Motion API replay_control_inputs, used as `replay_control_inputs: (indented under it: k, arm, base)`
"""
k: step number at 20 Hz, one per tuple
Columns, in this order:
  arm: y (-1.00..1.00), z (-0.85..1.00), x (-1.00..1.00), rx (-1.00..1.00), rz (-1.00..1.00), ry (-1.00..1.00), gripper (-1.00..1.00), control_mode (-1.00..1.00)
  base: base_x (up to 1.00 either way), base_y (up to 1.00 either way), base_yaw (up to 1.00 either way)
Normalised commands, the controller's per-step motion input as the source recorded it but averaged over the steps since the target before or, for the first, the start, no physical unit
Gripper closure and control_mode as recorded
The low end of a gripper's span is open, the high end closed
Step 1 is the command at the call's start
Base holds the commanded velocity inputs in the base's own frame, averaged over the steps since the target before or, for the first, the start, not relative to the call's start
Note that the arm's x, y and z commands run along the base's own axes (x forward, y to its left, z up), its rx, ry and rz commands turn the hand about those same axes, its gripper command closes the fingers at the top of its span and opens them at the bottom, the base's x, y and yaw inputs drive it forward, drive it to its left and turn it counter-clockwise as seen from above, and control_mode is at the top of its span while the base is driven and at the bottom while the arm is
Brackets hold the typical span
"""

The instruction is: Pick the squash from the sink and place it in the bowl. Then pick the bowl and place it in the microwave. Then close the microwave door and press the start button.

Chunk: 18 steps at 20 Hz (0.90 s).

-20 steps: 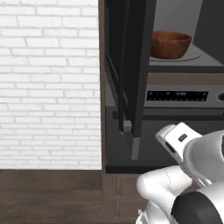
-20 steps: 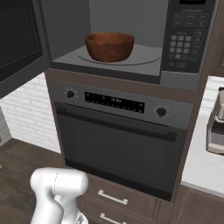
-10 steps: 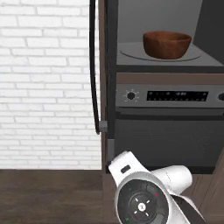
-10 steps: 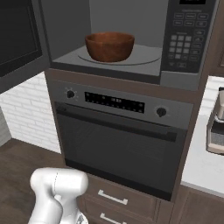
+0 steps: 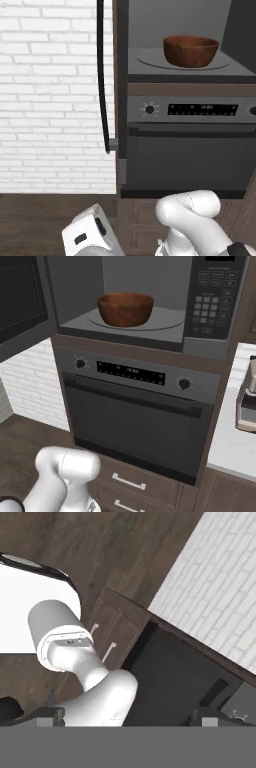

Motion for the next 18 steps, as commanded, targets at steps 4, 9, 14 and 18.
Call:
replay_control_inputs:
  k: [4,9,14,18]
  arm:
    - [1.0,0.01,0.81,-0.08,-0.29,-0.06,-1.0,-1.0]
    - [0.45,0.36,1.0,0.0,-0.27,-0.14,-1.0,-1.0]
    - [-0.2,0.6,0.92,0.0,-0.13,-0.21,-1.0,-1.0]
    - [-0.92,0.63,0.54,0.02,0.0,-0.32,-1.0,-1.0]
  base:
    - [0.0,0.0,0.0]
    - [0.0,0.0,0.0]
    - [0.0,0.0,0.0]
    - [0.0,0.0,0.0]
